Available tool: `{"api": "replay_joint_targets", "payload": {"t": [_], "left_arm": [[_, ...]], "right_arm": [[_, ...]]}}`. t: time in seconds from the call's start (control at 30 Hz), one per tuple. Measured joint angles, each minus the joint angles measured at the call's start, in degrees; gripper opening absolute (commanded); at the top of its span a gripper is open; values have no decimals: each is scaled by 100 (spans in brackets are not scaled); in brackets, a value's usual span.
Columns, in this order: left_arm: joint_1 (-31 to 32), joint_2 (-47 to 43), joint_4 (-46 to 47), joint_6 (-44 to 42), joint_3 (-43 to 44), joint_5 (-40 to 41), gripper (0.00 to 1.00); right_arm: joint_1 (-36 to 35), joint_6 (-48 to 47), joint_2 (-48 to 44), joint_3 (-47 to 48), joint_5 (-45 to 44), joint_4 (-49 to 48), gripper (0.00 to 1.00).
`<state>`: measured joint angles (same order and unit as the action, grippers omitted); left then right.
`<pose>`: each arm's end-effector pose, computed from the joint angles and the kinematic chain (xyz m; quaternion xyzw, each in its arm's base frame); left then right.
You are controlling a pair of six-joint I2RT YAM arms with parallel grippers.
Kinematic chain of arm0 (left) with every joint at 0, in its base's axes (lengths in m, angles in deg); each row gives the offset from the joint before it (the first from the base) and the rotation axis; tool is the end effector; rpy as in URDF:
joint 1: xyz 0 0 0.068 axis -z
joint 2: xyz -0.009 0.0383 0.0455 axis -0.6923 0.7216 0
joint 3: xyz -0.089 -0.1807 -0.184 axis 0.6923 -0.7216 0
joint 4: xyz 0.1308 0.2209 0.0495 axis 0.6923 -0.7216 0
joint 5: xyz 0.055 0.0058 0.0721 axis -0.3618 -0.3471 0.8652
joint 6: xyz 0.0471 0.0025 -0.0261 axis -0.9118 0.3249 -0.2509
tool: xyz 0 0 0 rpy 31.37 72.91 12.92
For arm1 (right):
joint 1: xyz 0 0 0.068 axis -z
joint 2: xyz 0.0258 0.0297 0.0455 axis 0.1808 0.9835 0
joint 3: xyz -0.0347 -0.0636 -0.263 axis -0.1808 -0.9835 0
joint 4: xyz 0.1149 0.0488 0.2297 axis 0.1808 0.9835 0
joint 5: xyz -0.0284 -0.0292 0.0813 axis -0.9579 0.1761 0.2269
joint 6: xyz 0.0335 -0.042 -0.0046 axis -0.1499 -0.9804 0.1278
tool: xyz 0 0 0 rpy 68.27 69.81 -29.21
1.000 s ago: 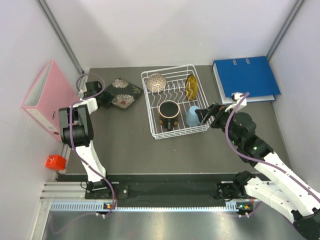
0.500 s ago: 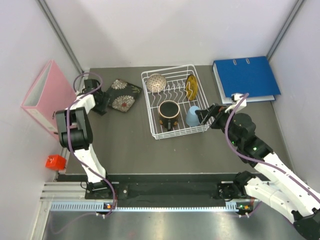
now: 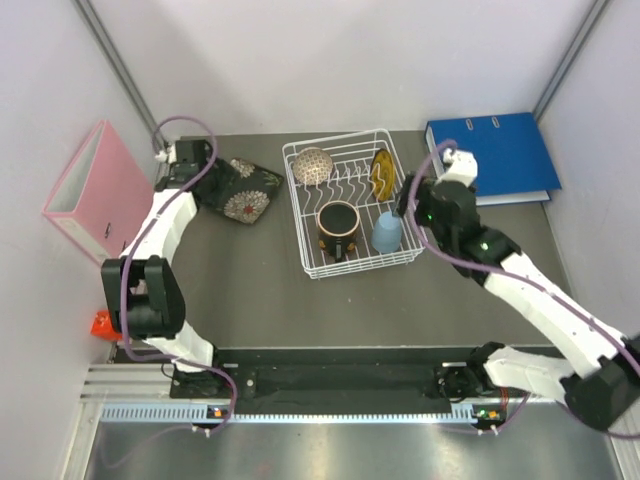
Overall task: Unload the mixed dishes from the dish rack
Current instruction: Place the plate at the center of the board, then pick up the plate from the dish rack.
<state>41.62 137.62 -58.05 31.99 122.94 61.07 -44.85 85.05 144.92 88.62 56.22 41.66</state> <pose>0.3679 0.0148 0.2880 -0.4030 0.8223 -0.1532 0.3713 0.2028 0.1200 0.3444 0.0771 0.8095 0.1212 0.5692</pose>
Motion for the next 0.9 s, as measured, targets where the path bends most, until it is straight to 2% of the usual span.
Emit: {"api": "replay_joint_targets", "payload": {"t": [0.07,0.17,0.2,0.3,0.53,0.67,0.9], "left_arm": [[367,-192,0,-76,2,79,76],[970,-551,28,-227,-61,223,75],[1126,-717,81,-280,-162,229,75],[1250,-1257,170,-330,-619,225,74],[1375,-2229,136,-328,-1644,330,75],[1526,-2671,81,-339,-1943,348,75],[1547,-2957,101,-402,-2175,365,75]], "right_arm": [[0,-192,501,501,-426,214,95],[0,-492,1213,1167,-1019,433,83],[0,-570,1408,1322,-1152,455,75],[24,-826,2011,1799,-1423,514,68],[87,-1290,3440,3077,-1513,702,71],[94,-1484,4063,3602,-1467,741,68],[219,-1622,4769,3910,-1355,745,64]]}}
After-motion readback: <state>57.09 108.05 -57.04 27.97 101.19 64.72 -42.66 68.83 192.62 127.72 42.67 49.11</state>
